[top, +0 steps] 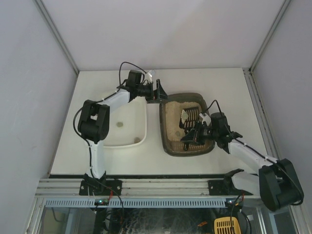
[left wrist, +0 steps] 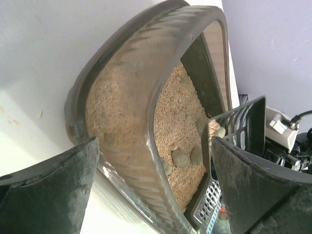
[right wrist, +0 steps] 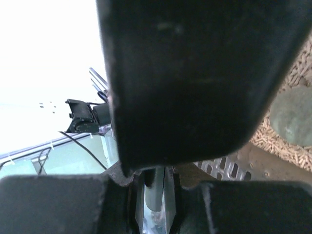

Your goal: Clean the litter box

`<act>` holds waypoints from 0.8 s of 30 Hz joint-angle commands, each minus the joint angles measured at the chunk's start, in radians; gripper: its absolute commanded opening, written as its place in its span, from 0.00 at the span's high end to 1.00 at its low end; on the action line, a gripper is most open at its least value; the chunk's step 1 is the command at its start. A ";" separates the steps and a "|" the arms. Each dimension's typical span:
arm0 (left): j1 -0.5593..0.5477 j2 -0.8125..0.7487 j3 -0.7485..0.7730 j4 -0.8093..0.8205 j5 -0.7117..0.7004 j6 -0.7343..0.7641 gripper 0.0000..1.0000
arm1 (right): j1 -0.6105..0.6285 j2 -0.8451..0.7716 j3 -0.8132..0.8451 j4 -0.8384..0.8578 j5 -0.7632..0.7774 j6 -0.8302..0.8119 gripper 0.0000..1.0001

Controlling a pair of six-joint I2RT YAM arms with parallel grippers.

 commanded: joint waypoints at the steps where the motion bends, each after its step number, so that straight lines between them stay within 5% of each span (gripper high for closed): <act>1: 0.029 -0.103 0.021 -0.110 0.016 0.080 0.00 | 0.042 -0.138 -0.081 0.147 0.047 -0.001 1.00; 9: 0.089 -0.259 -0.052 -0.267 -0.059 0.282 0.00 | 0.065 -0.383 -0.123 0.029 0.162 -0.121 1.00; 24: 0.170 -0.619 -0.326 -0.386 -0.217 0.493 0.00 | 0.070 -0.409 -0.216 0.179 0.151 -0.060 1.00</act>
